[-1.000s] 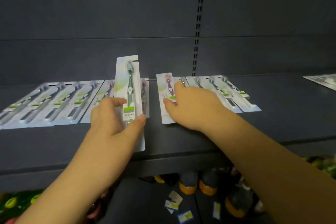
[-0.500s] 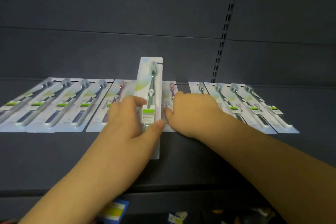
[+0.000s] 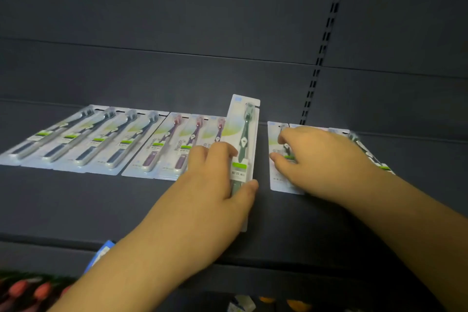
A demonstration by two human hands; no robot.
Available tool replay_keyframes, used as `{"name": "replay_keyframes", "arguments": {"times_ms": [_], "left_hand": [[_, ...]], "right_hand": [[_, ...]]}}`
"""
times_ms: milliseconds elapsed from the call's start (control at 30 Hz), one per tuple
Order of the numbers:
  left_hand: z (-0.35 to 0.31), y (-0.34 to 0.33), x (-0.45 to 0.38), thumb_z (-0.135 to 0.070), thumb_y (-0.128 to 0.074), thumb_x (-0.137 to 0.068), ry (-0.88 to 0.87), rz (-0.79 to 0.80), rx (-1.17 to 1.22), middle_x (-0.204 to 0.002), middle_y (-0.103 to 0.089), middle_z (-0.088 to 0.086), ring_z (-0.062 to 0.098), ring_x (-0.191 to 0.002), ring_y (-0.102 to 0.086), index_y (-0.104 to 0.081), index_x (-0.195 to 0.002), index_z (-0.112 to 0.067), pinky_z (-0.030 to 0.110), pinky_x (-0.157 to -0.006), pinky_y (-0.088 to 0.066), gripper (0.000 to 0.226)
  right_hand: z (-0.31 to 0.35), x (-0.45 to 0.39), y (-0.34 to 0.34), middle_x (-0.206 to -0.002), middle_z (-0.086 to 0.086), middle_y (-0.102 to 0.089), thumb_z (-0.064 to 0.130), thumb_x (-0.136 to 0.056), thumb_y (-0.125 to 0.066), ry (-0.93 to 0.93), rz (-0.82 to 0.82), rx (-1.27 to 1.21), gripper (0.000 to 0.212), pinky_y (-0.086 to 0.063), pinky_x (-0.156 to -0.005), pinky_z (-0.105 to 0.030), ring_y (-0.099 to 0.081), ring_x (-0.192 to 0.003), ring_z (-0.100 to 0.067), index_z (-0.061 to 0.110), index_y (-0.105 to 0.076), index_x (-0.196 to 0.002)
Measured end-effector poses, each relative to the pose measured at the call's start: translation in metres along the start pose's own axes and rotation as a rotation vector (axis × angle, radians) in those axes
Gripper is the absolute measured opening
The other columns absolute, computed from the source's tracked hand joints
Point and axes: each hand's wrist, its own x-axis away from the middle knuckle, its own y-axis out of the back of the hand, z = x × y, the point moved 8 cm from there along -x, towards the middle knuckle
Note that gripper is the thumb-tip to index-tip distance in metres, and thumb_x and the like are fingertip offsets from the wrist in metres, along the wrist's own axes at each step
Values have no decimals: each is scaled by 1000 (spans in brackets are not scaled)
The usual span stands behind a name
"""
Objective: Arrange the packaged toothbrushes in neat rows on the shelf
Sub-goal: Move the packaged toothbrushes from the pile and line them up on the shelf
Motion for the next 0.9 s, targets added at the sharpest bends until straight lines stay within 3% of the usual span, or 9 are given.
{"name": "replay_keyframes", "arguments": {"times_ms": [200, 367, 500, 667, 767, 900], "left_hand": [[-28, -14, -20, -52, -42, -93, -28, -64, -353, -123, -36, -2, 27, -101, -56, -35, -120, -31, 39, -80, -47, 35], [-41, -26, -56, -39, -47, -91, -50, -145, -549, -119, -42, 10, 30, -105, -48, -43, -109, -18, 34, -76, -39, 28], [-47, -54, -79, -40, -49, -89, -46, -84, -729, -127, -37, 10, 32, -121, -34, -48, -119, -14, 38, -93, -34, 40], [-43, -76, -88, -41, -39, -93, -13, 9, -673, -132, -37, 5, 28, -117, -34, -51, -116, -19, 41, -98, -32, 34], [-43, -76, -82, -41, -36, -94, -73, 38, -633, -126, -42, 0, 25, -116, -37, -50, -118, -25, 41, -98, -31, 32], [-46, -82, -79, -33, -39, -93, -123, 82, -598, -119, -45, -6, 23, -114, -45, -51, -116, -32, 37, -86, -26, 26]], "right_hand": [[-12, 8, -19, -128, 12, -52, 66, -91, -35, 158, 87, -87, 54, -36, -104, -40, -46, -122, -15, 38, -53, -134], [-14, 14, -33, -121, 14, -55, 64, -92, -31, 164, 92, -129, 49, -26, -106, -41, -48, -119, -15, 39, -56, -127], [-21, 18, -40, -129, 11, -50, 56, -93, -37, 144, 127, -237, 43, -30, -104, -40, -45, -123, -17, 37, -51, -129], [-30, 20, -43, -123, 15, -50, 52, -91, -39, 135, 158, -318, 37, -39, -101, -43, -46, -119, -17, 36, -51, -122], [-34, 21, -43, -139, 11, -45, 51, -93, -39, 147, 170, -302, 45, -37, -106, -43, -42, -129, -18, 35, -47, -134], [-35, 22, -43, -140, 9, -45, 52, -94, -36, 159, 159, -278, 49, -38, -105, -42, -42, -129, -18, 32, -44, -138]]}}
